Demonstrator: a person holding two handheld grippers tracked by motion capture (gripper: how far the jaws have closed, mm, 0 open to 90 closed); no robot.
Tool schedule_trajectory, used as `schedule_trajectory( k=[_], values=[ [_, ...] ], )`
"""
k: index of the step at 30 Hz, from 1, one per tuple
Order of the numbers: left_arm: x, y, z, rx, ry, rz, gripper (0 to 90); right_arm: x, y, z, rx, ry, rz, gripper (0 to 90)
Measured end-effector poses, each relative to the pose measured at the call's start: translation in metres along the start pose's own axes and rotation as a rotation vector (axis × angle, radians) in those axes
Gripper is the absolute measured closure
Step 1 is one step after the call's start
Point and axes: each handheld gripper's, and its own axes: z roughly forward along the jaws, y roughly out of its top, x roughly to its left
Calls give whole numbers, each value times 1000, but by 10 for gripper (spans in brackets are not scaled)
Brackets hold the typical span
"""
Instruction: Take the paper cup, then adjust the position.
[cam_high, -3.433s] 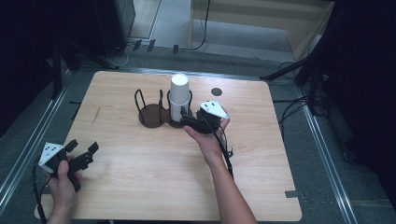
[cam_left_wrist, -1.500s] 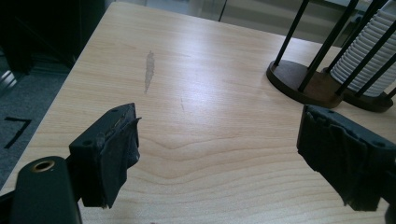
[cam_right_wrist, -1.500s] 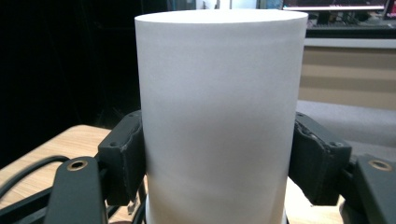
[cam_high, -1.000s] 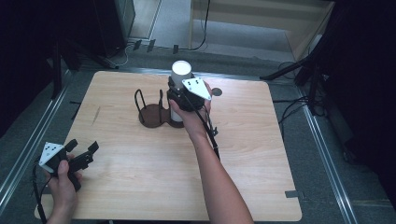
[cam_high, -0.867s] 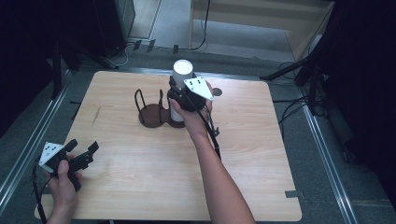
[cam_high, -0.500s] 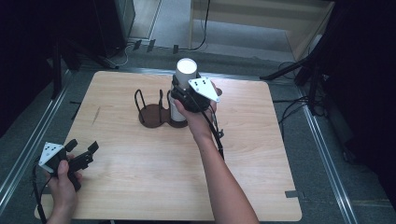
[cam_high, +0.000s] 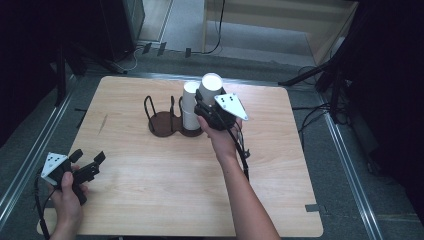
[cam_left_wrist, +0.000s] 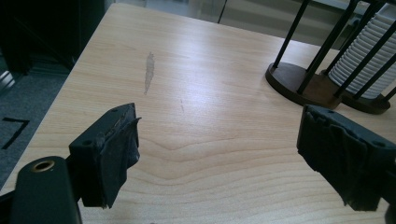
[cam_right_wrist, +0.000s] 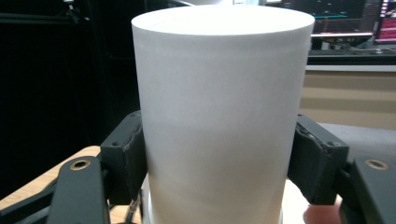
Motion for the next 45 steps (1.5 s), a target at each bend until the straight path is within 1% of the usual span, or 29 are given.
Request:
schedule_trajectory(
  k=[3, 4, 6, 8, 11, 12, 16, 17, 20, 23, 26, 27, 28, 29, 30, 31, 32, 33, 34, 35, 36, 38, 39, 40, 41, 42, 43, 44, 45],
  values=[
    [0, 0, 0, 0, 1, 1, 133, -5, 1, -6, -2, -9, 7, 295],
    [0, 0, 0, -3, 0, -1, 133, -9, 2, -12, -9, -17, 15, 294],
    [0, 0, 0, -3, 0, -1, 134, -12, 3, -15, -12, -21, 14, 294],
    [0, 0, -1, -7, -1, -4, 133, -18, 2, -24, -3, -35, 16, 294],
    [0, 0, 0, -9, -1, -5, 133, -22, 0, -30, -2, -43, 8, 294],
    [0, 0, -1, -13, 2, -1, 133, -26, -4, -37, 0, -54, 10, 294],
    [-1, 0, -1, -24, 6, 16, 134, -32, -11, -51, 8, -50, 19, 291],
    [-1, 0, -1, -24, 6, 16, 134, -32, -11, -51, 8, -50, 19, 291],
    [-5, 1, 1, -20, 21, 54, 134, -36, -20, -63, 20, -53, 7, 291],
    [-8, 3, 2, -6, 32, 88, 134, -40, -27, -73, 24, -60, 7, 291],
    [-11, 6, 1, 5, 39, 103, 134, -43, -34, -81, 35, -65, -1, 290],
    [-11, 8, 0, 3, 26, 87, 134, -45, -36, -84, 35, -67, -2, 290],
    [-11, 8, 0, 3, 26, 87, 133, -45, -38, -86, 38, -66, 5, 290],
    [-16, 12, -2, 22, -14, 82, 131, -47, -40, -90, 43, -66, 12, 290],
    [-20, 13, -2, 29, -21, 86, 108, -48, -43, -93, 47, -69, 16, 290],
    [-20, 13, -2, 29, -21, 86, 73, -48, -43, -93, 47, -69, 16, 290],
    [-27, 15, -2, 32, -40, 90, 62, -49, -49, -98, 56, -63, 17, 290],
    [-27, 15, -2, 32, -40, 90, 56, -49, -49, -98, 56, -63, 17, 290],
    [-30, 17, -2, 32, -55, 91, 29, -48, -55, -102, 73, -56, 9, 290],
    [-33, 19, -2, 31, -70, 92, 29, -48, -55, -102, 73, -56, 9, 290],
    [-41, 23, -3, 20, -81, 96, 15, -47, -58, -106, 75, -54, 10, 290],
    [-48, 27, -4, 7, -96, 103, 14, -47, -61, -109, 74, -53, 25, 290],
    [-48, 27, -4, 7, -96, 103, 15, -47, -62, -111, 77, -51, 29, 290],
    [-56, 32, -3, 2, -115, 120, 14, -46, -63, -112, 78, -51, 30, 290],
    [-56, 32, -3, 2, -115, 120, 14, -46, -63, -112, 78, -51, 30, 290],
    [-64, 36, -1, -1, -128, 137, 15, -44, -66, -114, 86, -47, 25, 290],
    [-64, 36, -1, -1, -128, 137, 15, -44, -66, -114, 86, -47, 25, 290],
    [-72, 40, 1, -5, -145, 138, 15, -42, -69, -116, 91, -42, 24, 290],
    [-72, 40, 1, -5, -145, 138, 15, -42, -69, -116, 91, -42, 24, 290]
  ],
)
